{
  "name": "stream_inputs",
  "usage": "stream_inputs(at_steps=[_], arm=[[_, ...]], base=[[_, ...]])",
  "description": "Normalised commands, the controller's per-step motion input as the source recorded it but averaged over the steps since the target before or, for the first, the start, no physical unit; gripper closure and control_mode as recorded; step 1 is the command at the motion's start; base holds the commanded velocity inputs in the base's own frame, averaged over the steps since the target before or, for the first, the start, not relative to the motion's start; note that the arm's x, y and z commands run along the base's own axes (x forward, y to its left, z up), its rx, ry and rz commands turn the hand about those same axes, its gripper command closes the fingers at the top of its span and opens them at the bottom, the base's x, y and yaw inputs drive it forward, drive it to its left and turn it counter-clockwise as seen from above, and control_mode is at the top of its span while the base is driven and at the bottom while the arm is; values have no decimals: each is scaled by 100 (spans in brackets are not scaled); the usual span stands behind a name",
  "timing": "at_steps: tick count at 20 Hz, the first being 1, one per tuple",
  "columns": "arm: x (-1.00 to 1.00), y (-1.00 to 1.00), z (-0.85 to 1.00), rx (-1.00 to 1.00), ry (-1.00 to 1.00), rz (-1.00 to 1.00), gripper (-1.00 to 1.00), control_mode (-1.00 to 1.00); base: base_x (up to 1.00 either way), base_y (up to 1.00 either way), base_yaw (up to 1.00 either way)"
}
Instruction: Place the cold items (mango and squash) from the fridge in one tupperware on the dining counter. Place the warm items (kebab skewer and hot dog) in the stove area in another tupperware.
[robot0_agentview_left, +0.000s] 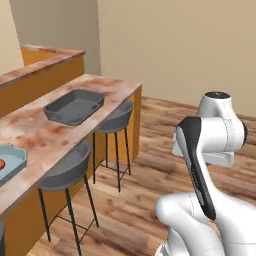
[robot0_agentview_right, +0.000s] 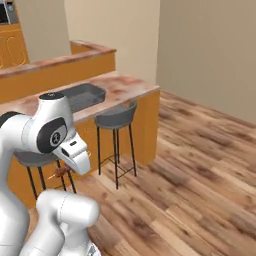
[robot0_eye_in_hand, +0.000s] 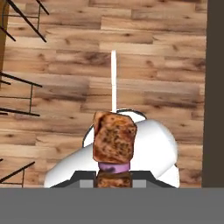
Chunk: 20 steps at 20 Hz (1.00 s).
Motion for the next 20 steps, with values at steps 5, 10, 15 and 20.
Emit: stream_inputs(at_steps=[5,10,15,20], arm=[[0,0,0,0,0,0,100,100],[0,0,0,0,0,0,100,100],[0,0,0,0,0,0,100,100],[0,0,0,0,0,0,100,100]], base=[[52,-45,82],[23,-41,87],[22,-65,78],[23,-96,59]])
